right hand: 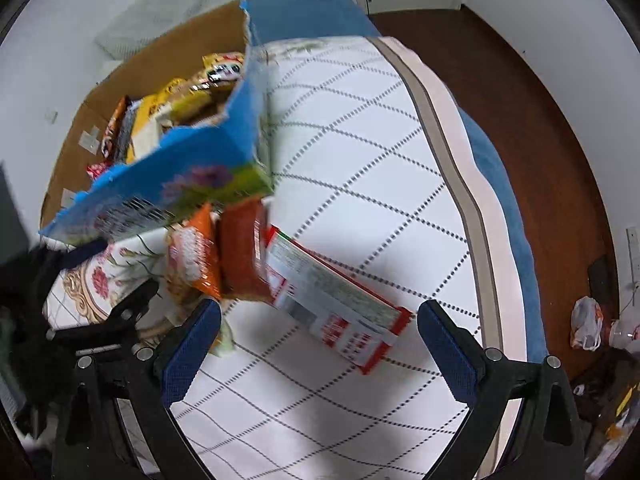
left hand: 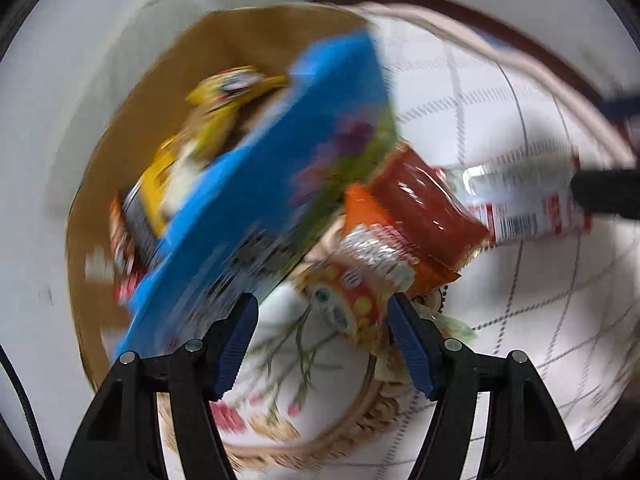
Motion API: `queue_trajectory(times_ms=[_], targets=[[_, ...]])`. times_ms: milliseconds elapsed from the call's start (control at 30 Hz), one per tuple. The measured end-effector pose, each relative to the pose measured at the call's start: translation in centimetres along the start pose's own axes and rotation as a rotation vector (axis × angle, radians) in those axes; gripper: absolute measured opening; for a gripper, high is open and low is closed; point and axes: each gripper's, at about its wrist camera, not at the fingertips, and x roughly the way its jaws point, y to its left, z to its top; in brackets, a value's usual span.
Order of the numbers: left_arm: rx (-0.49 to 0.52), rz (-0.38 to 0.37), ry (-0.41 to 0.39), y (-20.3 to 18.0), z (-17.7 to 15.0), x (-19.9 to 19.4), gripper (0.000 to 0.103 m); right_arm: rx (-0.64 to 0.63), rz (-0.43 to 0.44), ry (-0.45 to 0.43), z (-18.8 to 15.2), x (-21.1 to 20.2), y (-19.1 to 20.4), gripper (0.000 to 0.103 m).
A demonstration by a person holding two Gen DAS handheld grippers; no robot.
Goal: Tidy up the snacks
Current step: 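Grasp the orange CUICUIJIAO bag with the left tool while the right grasps the red-white stick packet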
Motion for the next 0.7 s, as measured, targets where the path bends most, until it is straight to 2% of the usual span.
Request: queue_trajectory(times_ms=[100, 200, 267, 333, 400, 467, 567, 700], targets=[[0.104, -0.042, 0.032, -1.3, 1.1, 1.5, 0.066, -0.017, -0.035, -0.002, 0.0, 0.1, -0.9, 0.101], [0.177, -0.038, 0.050, -2.9, 1.5, 2.4, 0.065, -0.030, -0.056, -0.002, 0.0, 0.1, -1.5, 0.101], [0.182, -0.037, 0.049, -3.4, 1.3, 2.7, 0.061, -0.038, -0.066, 0.001, 0.1, -0.1, -1.9, 0.101], [0.146, -0.051, 0.044, -3.5, 0.8, 2.6, 0.055, -0.050, -0.073, 0.005, 0.2, -0.1, -2.1, 0.101], [0.068, -0.086, 0.046, -2.7, -0.2, 2.4, 0.050, -0.078, -0.076, 0.008, 0.3, -0.1, -2.0, 0.101], [-0.037, -0.130, 0.069, -1.7, -1.5, 2.2, 0.049, -0.128, -0.080, 0.019, 0.5, 0.4, -1.3, 0.101], [-0.215, -0.156, 0.173, -0.4, -4.6, 2.7, 0.049, -0.242, -0.091, 0.034, 0.7, 1.4, 0.7, 0.101], [-0.491, -0.260, 0.271, 1.5, -9.7, 3.9, 0.050, -0.425, -0.134, 0.083, 0.8, 4.6, 4.2, 0.101]])
